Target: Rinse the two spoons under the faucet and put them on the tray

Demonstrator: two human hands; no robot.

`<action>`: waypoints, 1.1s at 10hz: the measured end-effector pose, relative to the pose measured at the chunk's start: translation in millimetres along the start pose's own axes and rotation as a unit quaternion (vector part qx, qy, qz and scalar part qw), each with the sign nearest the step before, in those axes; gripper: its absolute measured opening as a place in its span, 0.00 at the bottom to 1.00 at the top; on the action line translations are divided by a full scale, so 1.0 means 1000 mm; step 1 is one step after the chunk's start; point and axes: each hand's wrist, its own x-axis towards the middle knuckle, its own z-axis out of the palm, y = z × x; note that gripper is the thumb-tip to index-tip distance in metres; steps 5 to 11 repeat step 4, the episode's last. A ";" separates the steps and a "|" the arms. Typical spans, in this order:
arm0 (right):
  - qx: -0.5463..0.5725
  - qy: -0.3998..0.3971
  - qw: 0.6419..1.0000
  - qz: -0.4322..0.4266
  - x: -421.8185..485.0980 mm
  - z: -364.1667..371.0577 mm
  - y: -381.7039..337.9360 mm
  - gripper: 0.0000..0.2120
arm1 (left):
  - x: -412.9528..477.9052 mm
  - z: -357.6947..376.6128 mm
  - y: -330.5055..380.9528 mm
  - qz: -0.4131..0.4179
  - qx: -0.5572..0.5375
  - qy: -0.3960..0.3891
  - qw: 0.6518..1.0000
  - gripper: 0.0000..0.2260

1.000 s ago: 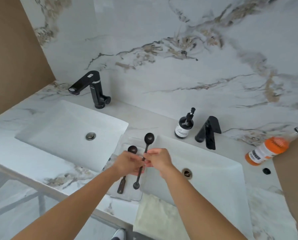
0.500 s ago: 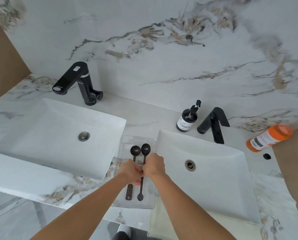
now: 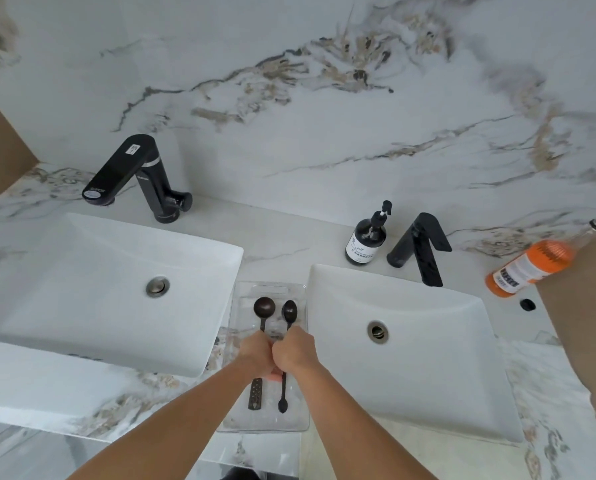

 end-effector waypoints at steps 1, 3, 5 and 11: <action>-0.003 0.003 1.000 -0.003 -0.002 0.000 0.001 0.14 | -0.001 0.001 0.004 0.023 0.105 0.014 0.994 0.18; 0.000 -0.008 1.000 -0.007 -0.007 -0.001 0.005 0.15 | 0.002 0.010 0.006 0.062 0.157 0.057 0.984 0.17; 0.012 0.002 1.000 0.002 -0.012 -0.004 0.010 0.14 | 0.001 0.009 0.004 0.040 0.133 0.066 0.988 0.17; 0.012 0.002 1.000 0.002 -0.012 -0.004 0.010 0.14 | 0.001 0.009 0.004 0.040 0.133 0.066 0.988 0.17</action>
